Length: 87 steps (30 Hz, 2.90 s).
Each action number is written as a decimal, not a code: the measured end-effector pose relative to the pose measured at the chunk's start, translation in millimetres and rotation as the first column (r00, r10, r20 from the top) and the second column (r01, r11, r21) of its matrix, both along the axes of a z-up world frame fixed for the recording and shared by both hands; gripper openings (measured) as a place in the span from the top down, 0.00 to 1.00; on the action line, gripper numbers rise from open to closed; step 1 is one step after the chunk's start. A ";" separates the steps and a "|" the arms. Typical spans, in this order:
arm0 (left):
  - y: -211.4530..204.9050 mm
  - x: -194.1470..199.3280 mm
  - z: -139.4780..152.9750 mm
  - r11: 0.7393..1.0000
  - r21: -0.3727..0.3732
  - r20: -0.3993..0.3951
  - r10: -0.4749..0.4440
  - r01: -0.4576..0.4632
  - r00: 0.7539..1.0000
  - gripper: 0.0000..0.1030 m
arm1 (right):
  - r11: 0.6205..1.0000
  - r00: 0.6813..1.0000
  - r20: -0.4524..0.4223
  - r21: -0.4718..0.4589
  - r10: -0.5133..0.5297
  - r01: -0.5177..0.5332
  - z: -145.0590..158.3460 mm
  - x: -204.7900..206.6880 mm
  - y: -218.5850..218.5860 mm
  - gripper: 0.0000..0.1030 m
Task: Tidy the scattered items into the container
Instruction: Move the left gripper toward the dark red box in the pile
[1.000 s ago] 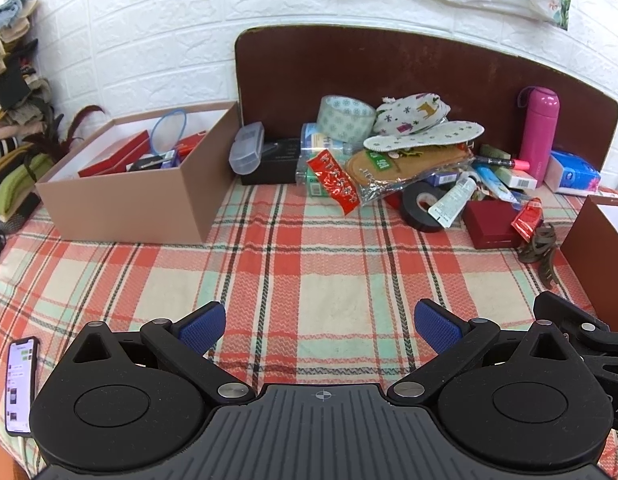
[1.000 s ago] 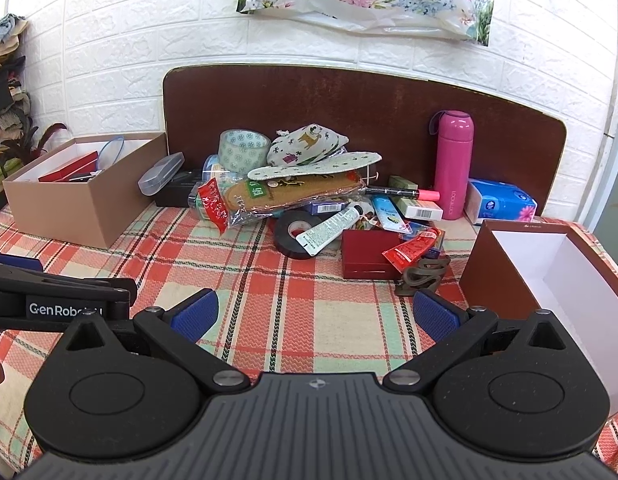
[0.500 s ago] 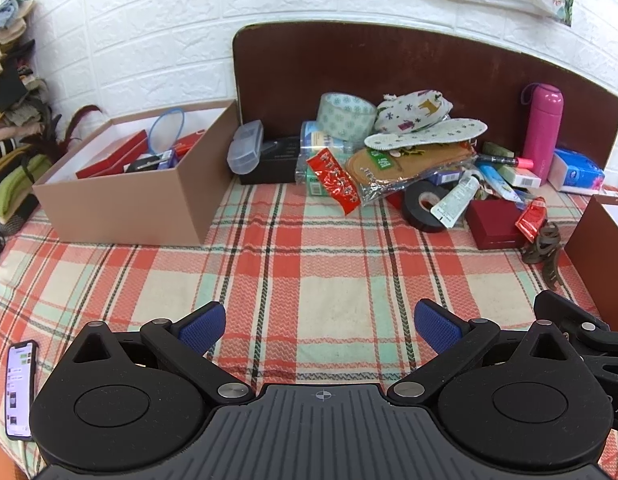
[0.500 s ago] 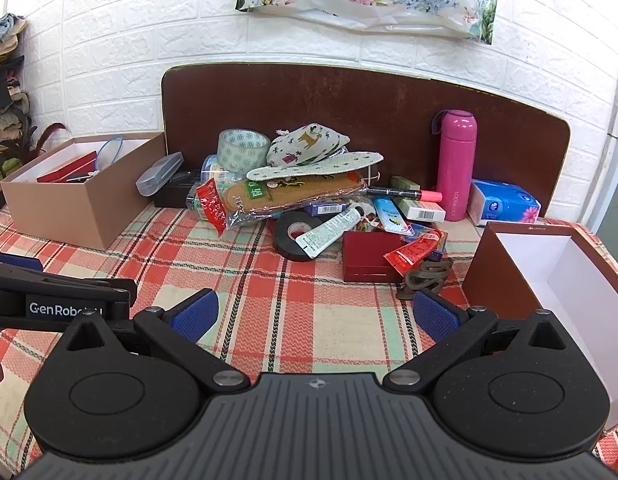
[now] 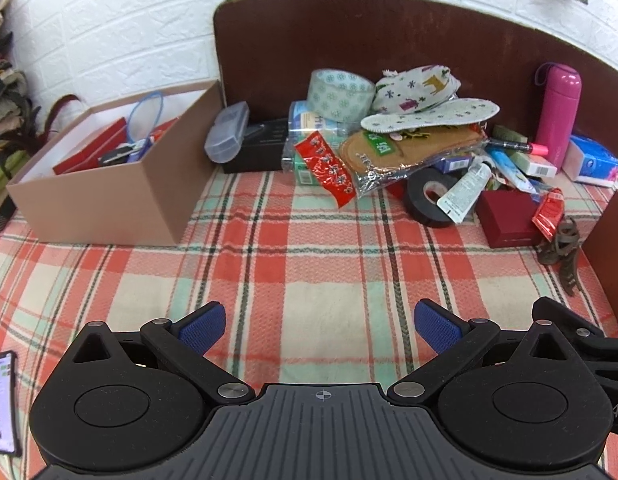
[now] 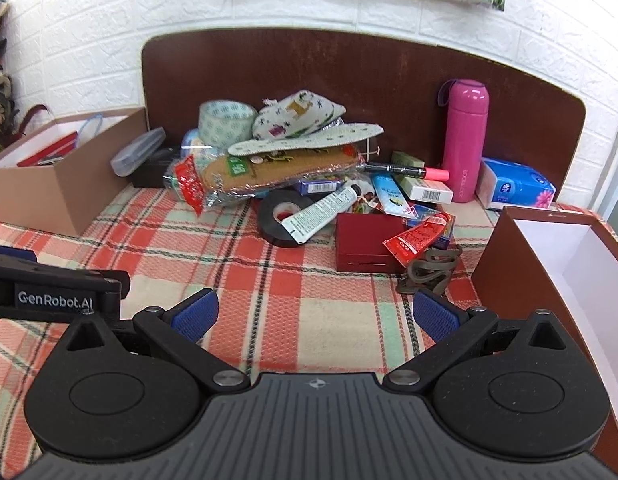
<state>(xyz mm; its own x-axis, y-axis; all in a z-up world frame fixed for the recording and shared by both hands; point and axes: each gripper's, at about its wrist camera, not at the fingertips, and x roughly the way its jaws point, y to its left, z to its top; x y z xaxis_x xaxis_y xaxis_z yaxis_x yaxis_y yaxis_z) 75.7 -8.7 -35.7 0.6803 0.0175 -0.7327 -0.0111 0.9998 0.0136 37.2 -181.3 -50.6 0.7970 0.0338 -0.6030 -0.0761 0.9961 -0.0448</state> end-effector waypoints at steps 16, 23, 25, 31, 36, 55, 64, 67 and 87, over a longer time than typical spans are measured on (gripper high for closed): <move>-49.2 116.7 -60.1 0.994 -0.064 -0.091 -0.090 0.084 0.992 0.05 | 0.999 0.997 -0.074 0.006 -0.039 0.039 -65.5 104.2 -62.3 0.00; -75.9 153.5 -77.3 0.985 -0.095 -0.111 -0.156 0.146 0.981 0.18 | 1.000 0.999 -0.049 0.009 -0.013 0.014 -80.3 135.4 -76.2 0.00; -83.5 164.0 -82.2 0.981 -0.104 -0.117 -0.175 0.164 0.978 0.27 | 1.000 0.999 -0.043 0.021 0.007 -0.006 -82.3 142.4 -77.8 0.00; -97.4 172.7 -85.0 0.973 -0.096 -0.130 -0.219 0.208 0.967 0.51 | 0.996 0.998 -0.034 0.066 0.056 -0.054 -87.3 158.1 -81.0 0.04; -101.0 173.1 -84.0 0.971 -0.079 -0.133 -0.235 0.226 0.963 0.50 | 0.995 0.994 -0.058 0.049 0.095 -0.092 -94.5 164.8 -74.4 0.14; -97.4 122.9 -83.0 0.926 -0.185 -0.166 -0.360 0.330 0.918 1.00 | 0.960 0.959 -0.034 0.021 0.281 -0.281 -79.1 111.8 -47.9 0.45; -75.8 125.3 -69.1 0.937 -0.231 -0.122 -0.295 0.262 0.948 0.41 | 0.964 0.963 0.063 -0.071 0.260 -0.256 -70.7 109.6 -61.8 0.16; -84.4 142.2 -69.9 0.938 -0.234 -0.128 -0.291 0.256 0.948 0.43 | 0.953 0.953 0.054 -0.079 0.297 -0.292 -70.6 128.5 -64.2 0.17; -26.9 120.2 -81.1 0.924 -0.360 -0.203 -0.216 0.132 0.955 0.39 | 0.891 0.895 -0.033 -0.084 0.445 -0.447 -81.0 109.8 -29.7 0.27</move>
<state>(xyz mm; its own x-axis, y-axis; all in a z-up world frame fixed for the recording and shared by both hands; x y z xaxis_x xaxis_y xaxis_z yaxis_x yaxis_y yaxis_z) 195.9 -35.6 -116.8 0.4577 -0.3627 -0.8117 0.1255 0.9302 -0.3449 147.0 -211.1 -131.5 0.7030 0.3306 -0.6297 -0.5125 0.8494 -0.1261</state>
